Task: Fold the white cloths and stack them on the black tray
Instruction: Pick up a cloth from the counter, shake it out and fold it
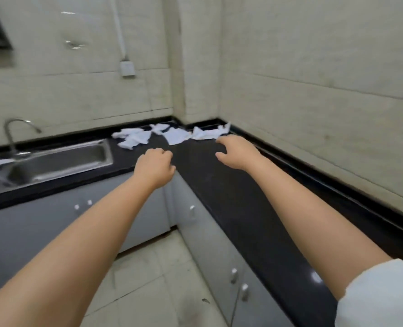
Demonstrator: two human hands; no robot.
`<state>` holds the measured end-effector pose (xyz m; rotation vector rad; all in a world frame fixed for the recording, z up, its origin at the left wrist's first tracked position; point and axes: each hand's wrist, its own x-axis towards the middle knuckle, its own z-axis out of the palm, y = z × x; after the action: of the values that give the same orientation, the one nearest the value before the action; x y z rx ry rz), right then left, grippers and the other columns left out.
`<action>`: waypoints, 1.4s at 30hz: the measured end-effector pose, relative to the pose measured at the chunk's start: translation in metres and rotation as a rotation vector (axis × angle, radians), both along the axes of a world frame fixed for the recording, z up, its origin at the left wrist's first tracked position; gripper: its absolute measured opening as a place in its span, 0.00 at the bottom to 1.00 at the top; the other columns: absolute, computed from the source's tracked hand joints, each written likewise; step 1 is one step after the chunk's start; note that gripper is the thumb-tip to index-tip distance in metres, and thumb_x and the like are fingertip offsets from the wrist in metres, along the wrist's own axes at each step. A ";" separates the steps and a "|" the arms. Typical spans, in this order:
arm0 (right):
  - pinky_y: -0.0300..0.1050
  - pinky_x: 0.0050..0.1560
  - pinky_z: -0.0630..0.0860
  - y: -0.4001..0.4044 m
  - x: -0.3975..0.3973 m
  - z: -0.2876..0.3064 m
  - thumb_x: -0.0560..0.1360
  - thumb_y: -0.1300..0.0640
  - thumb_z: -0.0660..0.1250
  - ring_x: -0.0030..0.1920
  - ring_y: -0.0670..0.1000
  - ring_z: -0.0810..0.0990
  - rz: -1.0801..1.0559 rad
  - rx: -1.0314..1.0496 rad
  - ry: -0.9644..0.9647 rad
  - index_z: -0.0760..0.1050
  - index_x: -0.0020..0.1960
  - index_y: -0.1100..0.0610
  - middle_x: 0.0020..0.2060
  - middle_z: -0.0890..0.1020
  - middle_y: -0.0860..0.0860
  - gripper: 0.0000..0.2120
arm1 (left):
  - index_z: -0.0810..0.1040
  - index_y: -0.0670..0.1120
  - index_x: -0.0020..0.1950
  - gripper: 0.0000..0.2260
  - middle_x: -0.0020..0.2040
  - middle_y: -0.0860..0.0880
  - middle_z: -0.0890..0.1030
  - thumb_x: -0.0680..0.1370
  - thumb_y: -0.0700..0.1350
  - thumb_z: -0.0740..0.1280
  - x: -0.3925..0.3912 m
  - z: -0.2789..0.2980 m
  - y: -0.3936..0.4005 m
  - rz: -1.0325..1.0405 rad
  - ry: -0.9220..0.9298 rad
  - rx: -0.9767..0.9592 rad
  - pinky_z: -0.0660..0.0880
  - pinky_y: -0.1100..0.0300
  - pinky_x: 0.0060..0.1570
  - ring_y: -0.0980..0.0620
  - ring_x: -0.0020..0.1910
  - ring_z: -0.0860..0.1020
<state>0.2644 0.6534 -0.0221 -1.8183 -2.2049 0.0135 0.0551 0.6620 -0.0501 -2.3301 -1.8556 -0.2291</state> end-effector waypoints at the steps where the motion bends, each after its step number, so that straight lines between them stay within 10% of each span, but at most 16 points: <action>1: 0.53 0.62 0.72 0.021 -0.011 -0.007 0.75 0.54 0.61 0.65 0.59 0.71 0.022 -0.017 0.006 0.67 0.67 0.58 0.66 0.72 0.57 0.22 | 0.72 0.42 0.61 0.15 0.60 0.41 0.74 0.78 0.49 0.59 -0.015 -0.007 0.015 0.028 0.023 -0.006 0.71 0.49 0.56 0.40 0.62 0.71; 15: 0.52 0.61 0.73 0.339 -0.042 -0.066 0.76 0.54 0.61 0.63 0.57 0.72 0.037 -0.233 0.050 0.66 0.68 0.59 0.64 0.74 0.58 0.22 | 0.69 0.44 0.66 0.18 0.64 0.44 0.72 0.79 0.50 0.58 -0.089 -0.066 0.296 0.156 0.070 -0.170 0.70 0.50 0.58 0.43 0.64 0.69; 42: 0.47 0.63 0.70 0.693 -0.083 -0.271 0.75 0.68 0.57 0.62 0.57 0.73 -0.271 -0.463 0.177 0.71 0.63 0.62 0.62 0.75 0.58 0.18 | 0.71 0.43 0.62 0.13 0.61 0.45 0.73 0.80 0.47 0.57 -0.043 -0.263 0.732 -0.316 -0.034 -0.492 0.70 0.53 0.54 0.45 0.62 0.69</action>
<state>0.1819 1.3465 -0.2933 -2.2374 -1.9265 0.6507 0.0124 1.3943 -0.3129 -2.9604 -1.6962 0.1796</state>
